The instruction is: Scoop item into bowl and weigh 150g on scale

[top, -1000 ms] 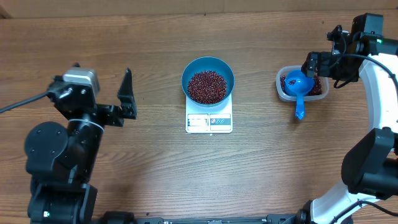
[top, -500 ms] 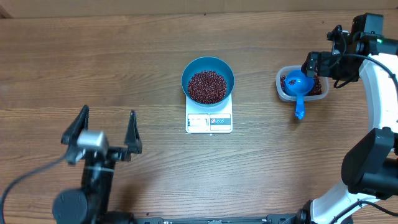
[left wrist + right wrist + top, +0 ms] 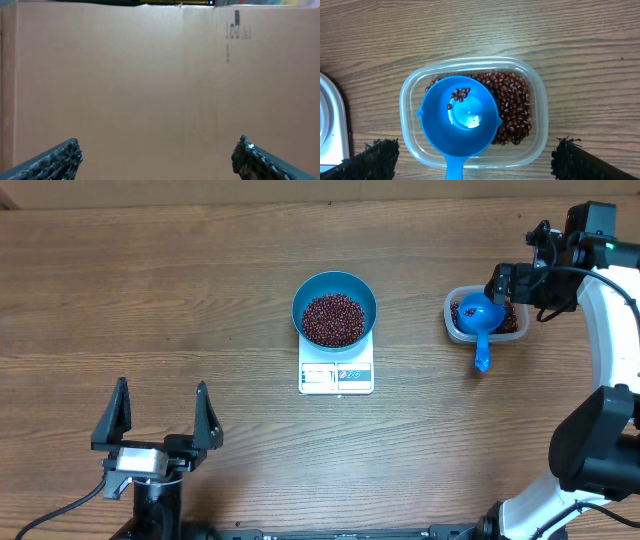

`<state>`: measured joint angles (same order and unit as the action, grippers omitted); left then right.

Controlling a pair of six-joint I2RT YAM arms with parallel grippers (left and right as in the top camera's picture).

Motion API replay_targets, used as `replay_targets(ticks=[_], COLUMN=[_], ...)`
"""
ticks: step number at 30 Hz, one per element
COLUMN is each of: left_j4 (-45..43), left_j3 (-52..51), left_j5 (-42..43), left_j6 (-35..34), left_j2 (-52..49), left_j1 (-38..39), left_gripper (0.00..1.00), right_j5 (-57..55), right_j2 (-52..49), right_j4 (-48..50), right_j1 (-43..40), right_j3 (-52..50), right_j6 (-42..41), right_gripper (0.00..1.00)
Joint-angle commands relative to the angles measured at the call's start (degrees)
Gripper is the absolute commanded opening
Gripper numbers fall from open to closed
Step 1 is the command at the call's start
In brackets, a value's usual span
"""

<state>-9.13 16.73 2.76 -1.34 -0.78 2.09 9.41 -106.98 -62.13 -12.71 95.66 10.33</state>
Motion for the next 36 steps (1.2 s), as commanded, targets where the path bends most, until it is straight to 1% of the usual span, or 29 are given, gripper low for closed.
replay_targets(ticks=[1,4,9,10,14,17,25,26,28,30,36], left_j4=[-0.7,-4.3,-15.6,-16.3,-14.2,-10.8,9.6,14.0,13.6,13.7,13.6], left_j3=[-3.4,-7.5,-15.7,-16.5,-16.5,-16.5,-16.5,-16.5,-16.5,-16.5,-16.5], left_j5=[-1.8,-1.9,-1.9,-1.7,-2.0,-2.2,-3.3,-3.1,-3.0,-3.0,-3.0], left_j6=[-0.9,-3.0,-6.9,-7.6,-7.5,-7.5,-7.5,-7.5,-4.8,-3.9,-3.8], left_j2=[0.6,0.6,0.6,0.6,0.6,0.6,0.6,0.6,0.6,0.6,0.6], left_j1=[-0.8,-1.6,-2.6,-2.8,-2.9,-2.9,-3.3,-3.8,-4.2,-4.2,-4.2], left_gripper=[1.0,1.0,0.99,0.99,1.0,1.0,1.0,0.99,0.99,0.99,0.99], right_j5=[-0.4,-0.4,-0.4,-0.4,-0.4,-0.4,-0.4,-0.4,-0.4,-0.4,-0.4], right_j2=[1.2,1.2,1.2,1.2,1.2,1.2,1.2,1.2,1.2,1.2,1.2], right_j4=[0.3,0.3,0.3,0.3,0.3,0.3,0.3,0.3,0.3,0.3,0.3], right_j1=[0.0,0.0,0.0,0.0,0.0,0.0,0.0,0.0,0.0,0.0,0.0], right_j3=[-0.2,-0.2,-0.2,-0.2,-0.2,-0.2,-0.2,-0.2,-0.2,-0.2,-0.2], right_j6=[0.0,0.0,0.0,0.0,0.0,0.0,0.0,0.0,0.0,0.0,0.0], right_gripper=[1.0,1.0,1.0,1.0,1.0,1.0,1.0,1.0,1.0,1.0,1.0])
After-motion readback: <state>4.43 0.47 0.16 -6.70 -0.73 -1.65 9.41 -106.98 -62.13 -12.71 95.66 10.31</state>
